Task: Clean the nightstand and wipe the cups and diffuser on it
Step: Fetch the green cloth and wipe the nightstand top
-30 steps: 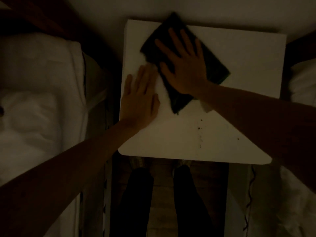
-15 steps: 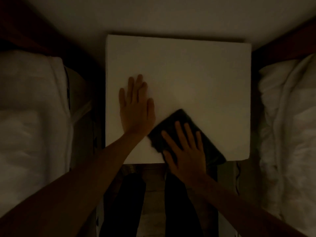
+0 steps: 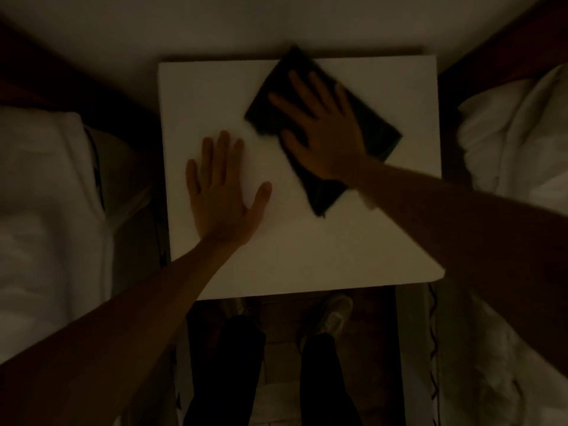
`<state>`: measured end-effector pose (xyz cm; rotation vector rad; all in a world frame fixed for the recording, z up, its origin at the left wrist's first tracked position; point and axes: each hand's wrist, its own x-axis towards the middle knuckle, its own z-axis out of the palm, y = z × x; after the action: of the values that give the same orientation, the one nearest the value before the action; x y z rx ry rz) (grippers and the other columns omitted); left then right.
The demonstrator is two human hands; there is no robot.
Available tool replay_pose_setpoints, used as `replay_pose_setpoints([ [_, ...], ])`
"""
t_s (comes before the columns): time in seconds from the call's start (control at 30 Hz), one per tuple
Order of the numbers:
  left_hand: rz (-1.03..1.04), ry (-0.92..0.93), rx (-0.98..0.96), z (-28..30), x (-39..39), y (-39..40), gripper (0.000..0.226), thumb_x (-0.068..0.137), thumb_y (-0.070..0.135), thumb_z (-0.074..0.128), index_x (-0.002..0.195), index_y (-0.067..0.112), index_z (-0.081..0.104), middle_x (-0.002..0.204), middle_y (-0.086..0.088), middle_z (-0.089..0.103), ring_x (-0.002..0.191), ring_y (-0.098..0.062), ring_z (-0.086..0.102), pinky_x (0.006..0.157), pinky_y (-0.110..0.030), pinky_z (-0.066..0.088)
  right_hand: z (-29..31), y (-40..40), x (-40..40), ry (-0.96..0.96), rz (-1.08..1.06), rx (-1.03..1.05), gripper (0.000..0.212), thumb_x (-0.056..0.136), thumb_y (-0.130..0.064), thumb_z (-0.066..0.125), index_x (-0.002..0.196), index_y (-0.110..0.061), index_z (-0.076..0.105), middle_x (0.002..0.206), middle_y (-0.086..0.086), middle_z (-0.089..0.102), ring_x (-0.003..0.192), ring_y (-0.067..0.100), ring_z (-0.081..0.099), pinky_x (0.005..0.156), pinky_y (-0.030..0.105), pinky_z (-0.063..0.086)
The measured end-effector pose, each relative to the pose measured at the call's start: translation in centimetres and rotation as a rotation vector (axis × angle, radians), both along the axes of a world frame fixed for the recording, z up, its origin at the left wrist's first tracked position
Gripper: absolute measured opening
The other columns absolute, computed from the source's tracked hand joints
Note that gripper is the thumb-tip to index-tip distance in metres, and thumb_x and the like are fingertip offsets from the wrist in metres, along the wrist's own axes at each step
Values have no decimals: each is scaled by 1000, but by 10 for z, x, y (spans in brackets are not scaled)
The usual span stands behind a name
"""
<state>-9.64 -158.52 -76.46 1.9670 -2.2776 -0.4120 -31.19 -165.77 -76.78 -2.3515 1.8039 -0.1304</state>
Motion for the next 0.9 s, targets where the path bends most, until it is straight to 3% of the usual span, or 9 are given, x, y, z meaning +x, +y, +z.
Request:
replay_pose_setpoints([
  [0.17,-212,-84,-55,-5,0,1,65,96,66,17,156,40,13,167,1,8,153,-31,3,118,-65,5,0,9,-65,44,-377,15,57,100,-59,23,154,-43,21,166,2,17,152,29,15,123,52,8],
  [0.3,-243,-113,-51,-5,-1,1,64,99,57,19,158,33,11,167,-1,7,154,-30,2,118,-65,4,9,81,-78,68,-643,52,58,100,-59,20,156,-43,13,167,2,12,153,27,10,122,56,12],
  [0.4,-313,-65,-47,-5,-4,2,63,102,47,19,158,20,13,167,-5,8,154,-25,3,120,-60,7,14,163,-59,82,-720,96,60,101,-56,24,157,-40,11,168,2,7,154,27,5,120,58,13],
  [0.47,-400,-19,-50,-4,-6,3,61,103,41,20,158,14,17,167,-8,10,154,-23,4,122,-53,9,15,209,-35,89,-654,137,61,100,-55,28,157,-38,14,168,3,6,154,28,4,120,59,12],
  [0.6,-479,47,-56,-3,-8,3,56,105,33,24,157,14,20,166,-6,14,154,-21,7,124,-46,10,11,242,26,36,-267,136,60,99,-56,35,155,-38,24,167,1,14,153,32,12,119,61,11],
  [0.77,-312,179,-23,0,-8,2,62,105,41,22,157,9,15,166,-6,15,154,-17,9,125,-41,13,0,129,52,-24,-167,71,59,99,-57,28,155,-39,24,167,-1,13,154,29,8,120,61,7],
  [0.9,-321,126,-13,-2,-7,1,71,100,51,30,159,16,10,167,-8,7,154,-21,5,125,-42,11,-2,30,22,20,-202,43,57,97,-60,28,152,-45,27,166,-1,18,152,30,13,118,63,6],
])
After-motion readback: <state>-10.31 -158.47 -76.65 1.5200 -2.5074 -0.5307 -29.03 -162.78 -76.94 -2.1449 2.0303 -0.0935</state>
